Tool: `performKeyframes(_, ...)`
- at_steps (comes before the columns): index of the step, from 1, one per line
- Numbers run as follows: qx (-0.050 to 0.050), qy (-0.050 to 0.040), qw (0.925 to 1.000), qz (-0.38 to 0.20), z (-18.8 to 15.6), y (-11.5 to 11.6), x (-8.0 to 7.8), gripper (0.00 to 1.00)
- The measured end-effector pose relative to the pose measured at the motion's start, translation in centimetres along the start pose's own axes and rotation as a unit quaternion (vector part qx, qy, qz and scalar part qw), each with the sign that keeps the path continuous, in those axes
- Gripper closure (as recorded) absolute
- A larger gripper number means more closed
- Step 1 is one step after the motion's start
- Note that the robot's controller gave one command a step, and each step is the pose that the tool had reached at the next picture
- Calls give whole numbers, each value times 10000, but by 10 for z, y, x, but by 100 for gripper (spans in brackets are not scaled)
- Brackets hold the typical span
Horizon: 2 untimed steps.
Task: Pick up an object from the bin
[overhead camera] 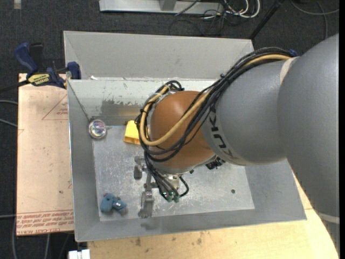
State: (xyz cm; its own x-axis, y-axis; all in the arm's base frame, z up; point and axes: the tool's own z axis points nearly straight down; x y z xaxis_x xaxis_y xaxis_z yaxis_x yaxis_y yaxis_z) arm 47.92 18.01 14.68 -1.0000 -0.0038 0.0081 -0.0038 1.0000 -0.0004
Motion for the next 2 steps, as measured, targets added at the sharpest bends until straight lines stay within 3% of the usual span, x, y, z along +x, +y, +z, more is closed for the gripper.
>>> performKeyframes(1, -19, -40, 9999, -104, 59, 62, 0, 0)
performKeyframes(2, -11, -41, 10000, -63, 56, 58, -2, 100)
